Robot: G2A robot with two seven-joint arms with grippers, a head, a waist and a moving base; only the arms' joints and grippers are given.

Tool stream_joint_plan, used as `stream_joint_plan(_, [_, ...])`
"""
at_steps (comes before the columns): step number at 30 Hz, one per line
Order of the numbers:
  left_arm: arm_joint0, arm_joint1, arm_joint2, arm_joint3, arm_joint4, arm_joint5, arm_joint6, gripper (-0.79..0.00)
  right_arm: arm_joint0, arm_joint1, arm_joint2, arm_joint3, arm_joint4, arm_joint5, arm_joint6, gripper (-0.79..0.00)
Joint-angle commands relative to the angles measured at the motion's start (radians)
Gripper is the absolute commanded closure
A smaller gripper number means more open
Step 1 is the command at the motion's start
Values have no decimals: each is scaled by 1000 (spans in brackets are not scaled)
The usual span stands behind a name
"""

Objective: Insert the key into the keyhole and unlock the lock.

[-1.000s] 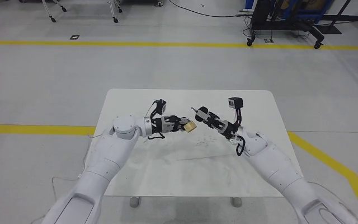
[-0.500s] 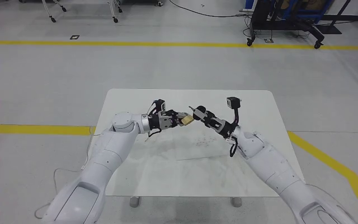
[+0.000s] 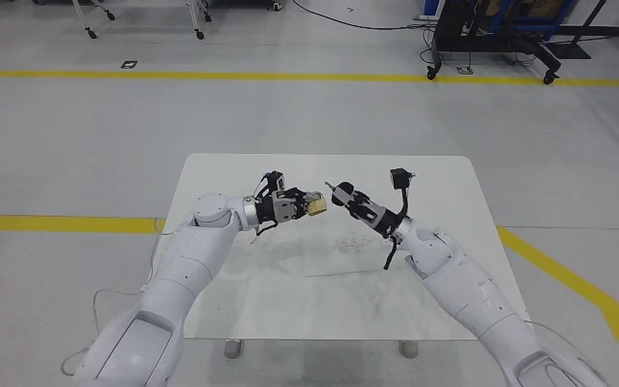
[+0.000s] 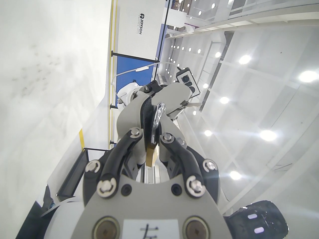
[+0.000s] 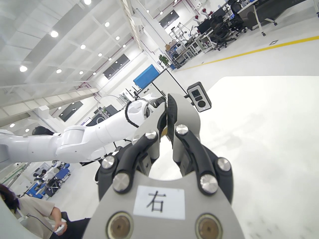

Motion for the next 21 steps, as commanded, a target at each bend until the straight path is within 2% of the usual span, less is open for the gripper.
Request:
stream_joint_plan(1, [-2,-1,-3,9,-6,6,4,0,0,-7,-10,-4,-6,-2,-2,0])
stream_joint_plan(8, [-7,-1,-18,33,-29,24,17,0,-13,-10,11,-14,34,-34,18,0])
stream_joint_plan(15, [-33,7,-3,56,85,47,117,0,-15,-9,19,-18,41,-28,32,0])
stream_joint_plan(21, [-26,10,6,25,141,76,175,0,-15,-9,19,-18,41,-28,32,0])
